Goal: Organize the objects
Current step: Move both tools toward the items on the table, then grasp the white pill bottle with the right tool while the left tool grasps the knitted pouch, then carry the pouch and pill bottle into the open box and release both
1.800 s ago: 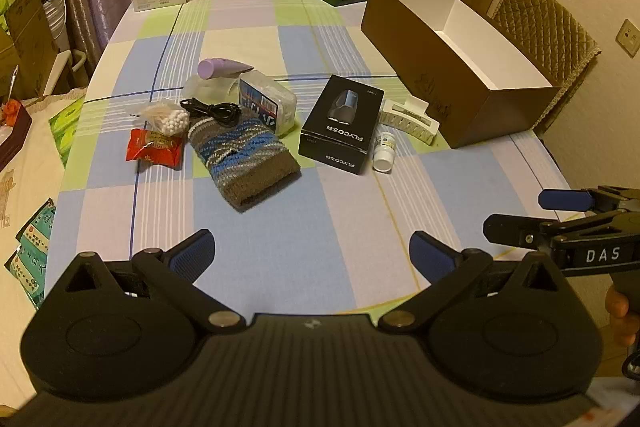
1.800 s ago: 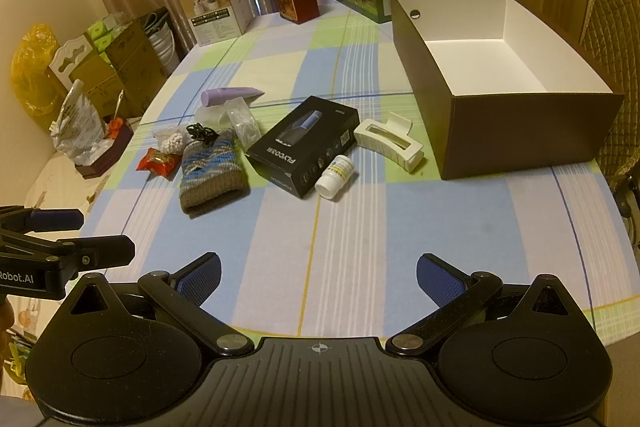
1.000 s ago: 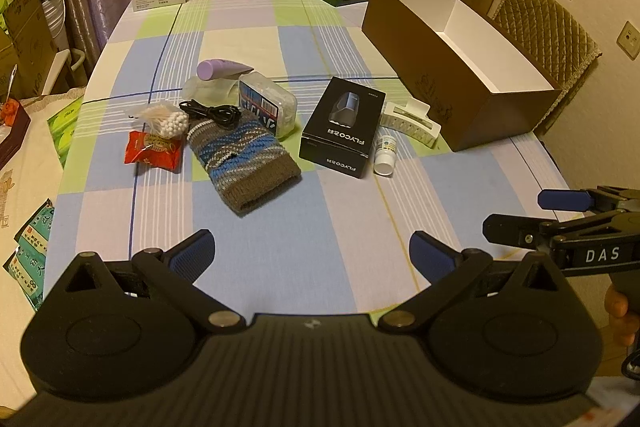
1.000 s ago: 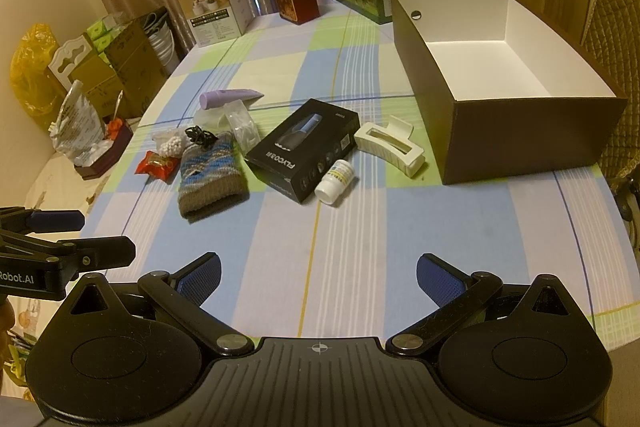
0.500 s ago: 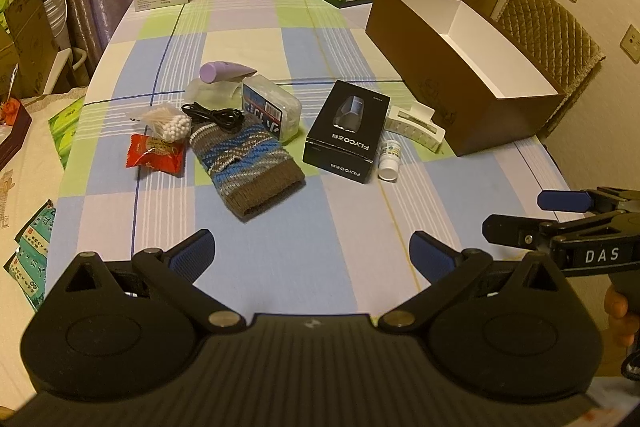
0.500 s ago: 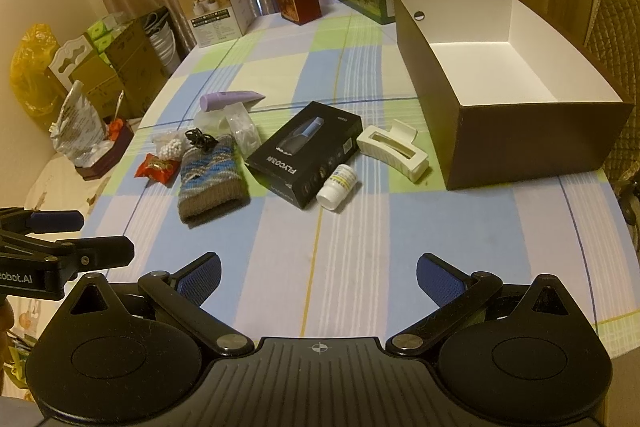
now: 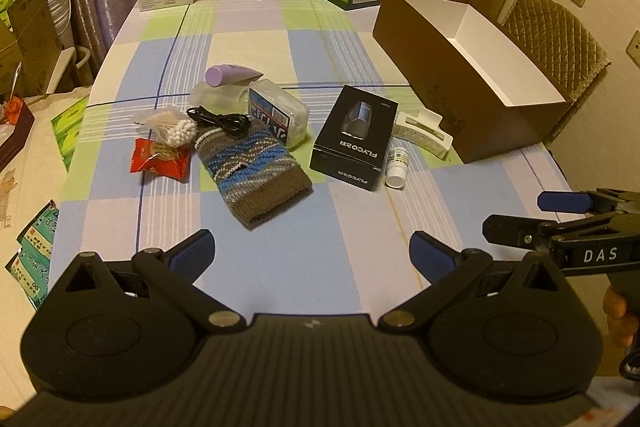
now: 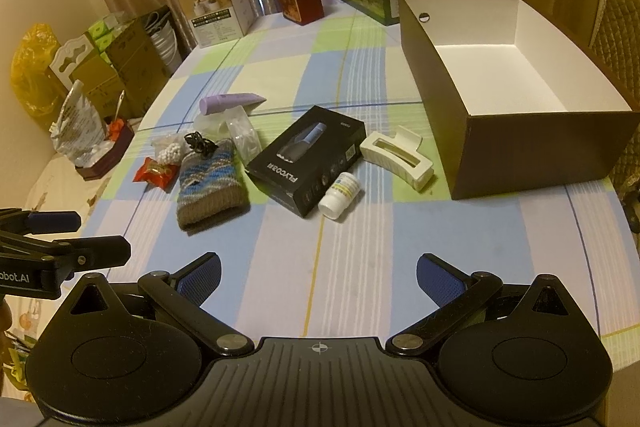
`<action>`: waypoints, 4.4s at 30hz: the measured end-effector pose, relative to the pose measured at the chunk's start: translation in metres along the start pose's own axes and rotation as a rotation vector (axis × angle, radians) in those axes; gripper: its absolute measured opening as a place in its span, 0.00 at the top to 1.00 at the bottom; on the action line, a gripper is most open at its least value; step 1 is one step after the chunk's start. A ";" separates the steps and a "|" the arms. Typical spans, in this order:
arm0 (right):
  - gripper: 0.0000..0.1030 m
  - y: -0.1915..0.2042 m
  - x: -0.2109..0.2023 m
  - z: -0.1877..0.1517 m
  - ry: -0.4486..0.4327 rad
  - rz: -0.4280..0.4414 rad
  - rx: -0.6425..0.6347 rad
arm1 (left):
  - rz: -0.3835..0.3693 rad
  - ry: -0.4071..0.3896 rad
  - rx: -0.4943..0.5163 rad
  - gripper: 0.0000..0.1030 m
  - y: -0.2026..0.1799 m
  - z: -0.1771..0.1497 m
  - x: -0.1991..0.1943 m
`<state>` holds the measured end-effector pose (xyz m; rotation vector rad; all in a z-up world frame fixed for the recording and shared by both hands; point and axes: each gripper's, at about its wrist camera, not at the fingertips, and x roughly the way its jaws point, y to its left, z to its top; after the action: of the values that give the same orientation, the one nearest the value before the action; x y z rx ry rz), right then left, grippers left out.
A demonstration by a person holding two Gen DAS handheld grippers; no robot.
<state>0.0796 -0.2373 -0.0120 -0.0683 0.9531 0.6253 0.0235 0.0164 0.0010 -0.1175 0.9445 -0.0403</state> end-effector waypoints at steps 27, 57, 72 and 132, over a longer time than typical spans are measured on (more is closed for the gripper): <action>0.02 -0.012 0.030 0.017 0.018 0.001 -0.046 | 0.066 0.013 -0.052 0.01 0.015 0.014 0.015; 0.27 -0.031 0.126 0.035 -0.002 0.144 -0.482 | 0.168 0.115 -0.170 0.01 0.040 0.018 0.079; 0.53 -0.033 0.164 0.032 0.090 0.185 -0.624 | 0.199 0.148 -0.226 0.01 0.044 0.023 0.106; 0.53 -0.081 0.029 0.066 -0.107 0.201 -0.131 | 0.040 -0.038 -0.076 0.75 -0.022 0.055 0.068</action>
<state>0.1831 -0.2694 -0.0126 -0.0548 0.8204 0.8689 0.1085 -0.0069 -0.0189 -0.1688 0.9103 0.0345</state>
